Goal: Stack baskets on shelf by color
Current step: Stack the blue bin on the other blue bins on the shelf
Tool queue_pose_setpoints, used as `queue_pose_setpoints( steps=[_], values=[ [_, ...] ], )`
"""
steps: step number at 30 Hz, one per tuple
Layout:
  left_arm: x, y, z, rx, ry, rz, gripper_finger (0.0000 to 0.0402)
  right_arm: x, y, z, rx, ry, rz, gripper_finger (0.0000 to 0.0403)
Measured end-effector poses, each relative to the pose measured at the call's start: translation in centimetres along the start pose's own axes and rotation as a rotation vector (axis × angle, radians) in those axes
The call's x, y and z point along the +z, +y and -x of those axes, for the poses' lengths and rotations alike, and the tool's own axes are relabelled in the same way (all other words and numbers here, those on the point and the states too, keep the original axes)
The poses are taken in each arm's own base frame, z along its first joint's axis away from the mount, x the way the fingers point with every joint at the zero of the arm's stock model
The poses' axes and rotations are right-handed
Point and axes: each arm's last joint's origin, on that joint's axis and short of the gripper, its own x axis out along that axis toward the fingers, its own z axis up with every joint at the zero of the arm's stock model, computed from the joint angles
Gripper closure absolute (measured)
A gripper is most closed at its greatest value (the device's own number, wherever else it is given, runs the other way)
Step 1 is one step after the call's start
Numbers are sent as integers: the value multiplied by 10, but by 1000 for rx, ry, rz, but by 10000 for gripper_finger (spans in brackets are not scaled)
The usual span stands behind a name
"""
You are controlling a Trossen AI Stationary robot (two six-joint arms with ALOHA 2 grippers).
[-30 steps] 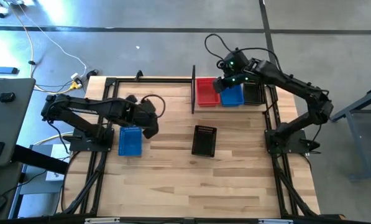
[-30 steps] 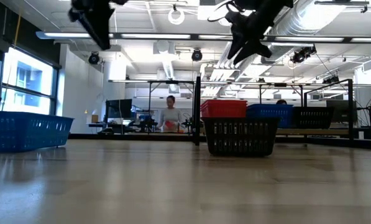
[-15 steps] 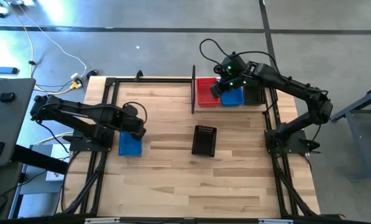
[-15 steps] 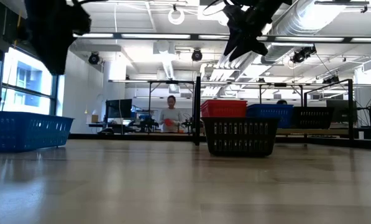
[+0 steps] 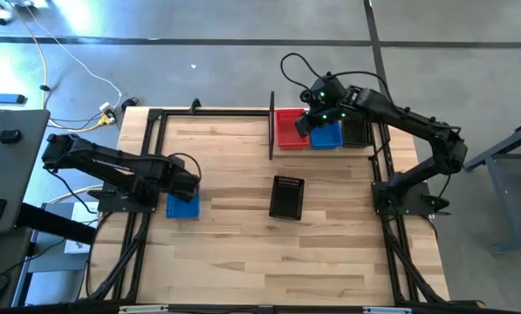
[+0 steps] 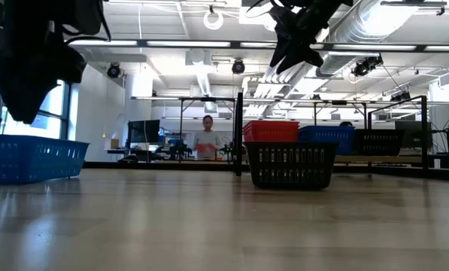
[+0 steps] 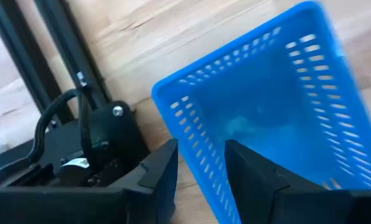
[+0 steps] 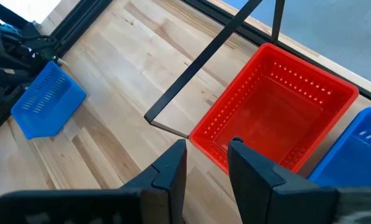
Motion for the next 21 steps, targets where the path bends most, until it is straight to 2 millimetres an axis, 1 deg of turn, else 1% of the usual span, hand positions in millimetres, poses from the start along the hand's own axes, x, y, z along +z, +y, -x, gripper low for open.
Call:
queue_pose_setpoints(
  steps=[10,15,21],
  values=[
    [-4,3,-15,45,12,53,280,0,0,0,-3,-6,8,301],
    [-2,-1,-18,79,4,76,280,0,0,0,-3,-6,8,301],
    [-1,-11,-28,166,26,57,280,0,0,0,-2,-5,8,301]
  ],
)
